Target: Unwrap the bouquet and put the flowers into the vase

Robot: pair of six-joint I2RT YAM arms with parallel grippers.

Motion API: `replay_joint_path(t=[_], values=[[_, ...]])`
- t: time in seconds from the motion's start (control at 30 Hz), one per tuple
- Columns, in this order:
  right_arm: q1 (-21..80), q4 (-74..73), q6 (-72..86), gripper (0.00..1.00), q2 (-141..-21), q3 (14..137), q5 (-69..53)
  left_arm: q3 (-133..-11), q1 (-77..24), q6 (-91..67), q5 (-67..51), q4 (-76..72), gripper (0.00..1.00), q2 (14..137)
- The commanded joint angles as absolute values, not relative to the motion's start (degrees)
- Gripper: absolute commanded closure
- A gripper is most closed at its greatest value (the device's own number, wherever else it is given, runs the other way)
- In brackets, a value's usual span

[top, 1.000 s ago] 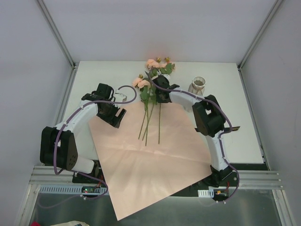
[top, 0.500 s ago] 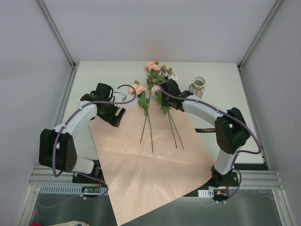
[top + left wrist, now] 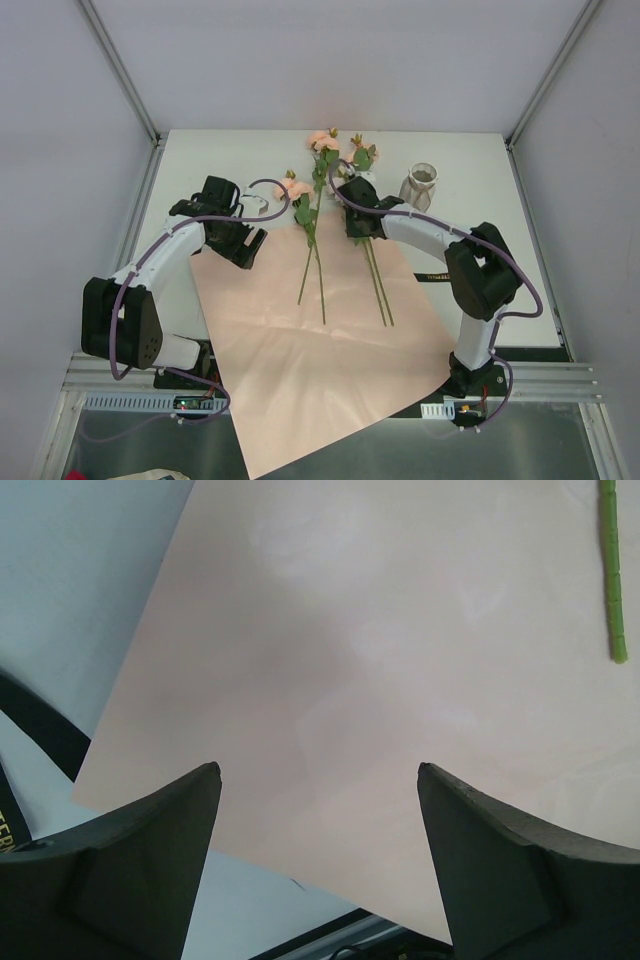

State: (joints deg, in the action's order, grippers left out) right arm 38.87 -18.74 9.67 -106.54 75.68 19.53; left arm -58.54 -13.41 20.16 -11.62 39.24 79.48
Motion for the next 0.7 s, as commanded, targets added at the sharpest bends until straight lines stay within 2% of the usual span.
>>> replay_joint_path(t=[0.0,0.27,0.67], values=[[39.3,-20.5,10.2,0.67,-102.3,72.1,21.6,-58.5,-13.1,20.9,-11.3,39.5,0.21,77.6],[39.6,-21.3,8.6,0.71,-101.3,67.5,27.2,-57.9,-13.0,21.4,-11.6,39.5,0.21,76.8],[40.3,-18.5,4.8,0.71,-103.3,71.5,22.7,-58.2,-13.1,21.3,-11.8,39.5,0.21,77.6]])
